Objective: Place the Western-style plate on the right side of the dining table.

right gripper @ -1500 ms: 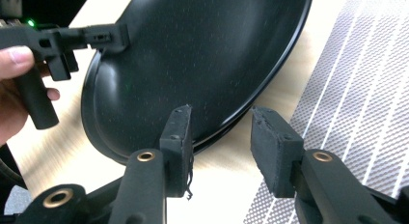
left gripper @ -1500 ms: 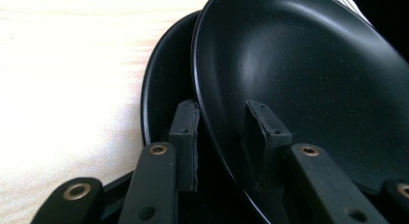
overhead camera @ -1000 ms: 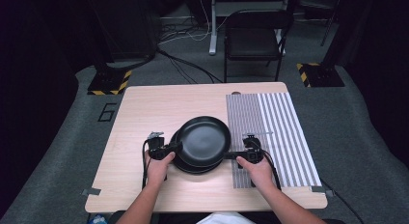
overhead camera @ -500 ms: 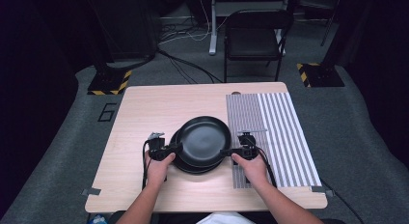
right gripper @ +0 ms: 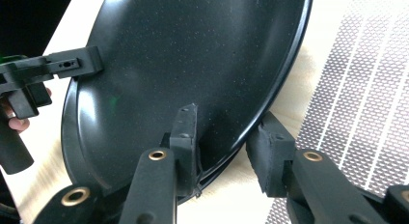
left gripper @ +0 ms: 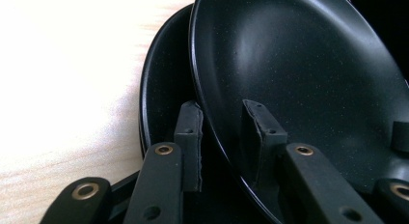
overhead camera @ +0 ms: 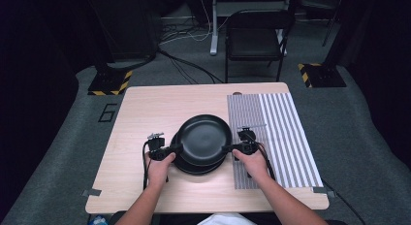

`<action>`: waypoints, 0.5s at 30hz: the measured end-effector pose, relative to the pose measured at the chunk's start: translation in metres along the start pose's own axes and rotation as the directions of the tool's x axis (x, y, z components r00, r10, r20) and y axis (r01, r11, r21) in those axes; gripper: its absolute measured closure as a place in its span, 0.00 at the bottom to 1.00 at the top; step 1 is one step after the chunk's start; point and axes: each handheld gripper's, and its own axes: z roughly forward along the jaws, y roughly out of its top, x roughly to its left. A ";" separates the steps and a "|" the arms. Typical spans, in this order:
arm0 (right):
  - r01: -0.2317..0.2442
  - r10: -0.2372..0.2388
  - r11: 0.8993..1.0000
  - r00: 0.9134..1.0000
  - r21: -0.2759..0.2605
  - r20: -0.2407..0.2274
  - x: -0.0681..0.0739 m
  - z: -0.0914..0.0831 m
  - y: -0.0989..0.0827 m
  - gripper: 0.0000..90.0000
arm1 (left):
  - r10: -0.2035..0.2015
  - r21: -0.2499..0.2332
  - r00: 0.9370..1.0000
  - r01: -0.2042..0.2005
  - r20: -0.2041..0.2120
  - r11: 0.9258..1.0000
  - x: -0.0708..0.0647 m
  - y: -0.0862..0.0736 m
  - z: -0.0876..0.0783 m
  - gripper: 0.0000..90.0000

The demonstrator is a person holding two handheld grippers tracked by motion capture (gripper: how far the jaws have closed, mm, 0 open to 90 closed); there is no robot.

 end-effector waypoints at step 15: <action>-0.025 0.025 0.999 0.999 -0.019 -0.035 -0.003 -0.007 0.000 0.73 | 0.015 0.007 1.000 -0.015 0.019 1.000 -0.008 0.002 -0.008 0.76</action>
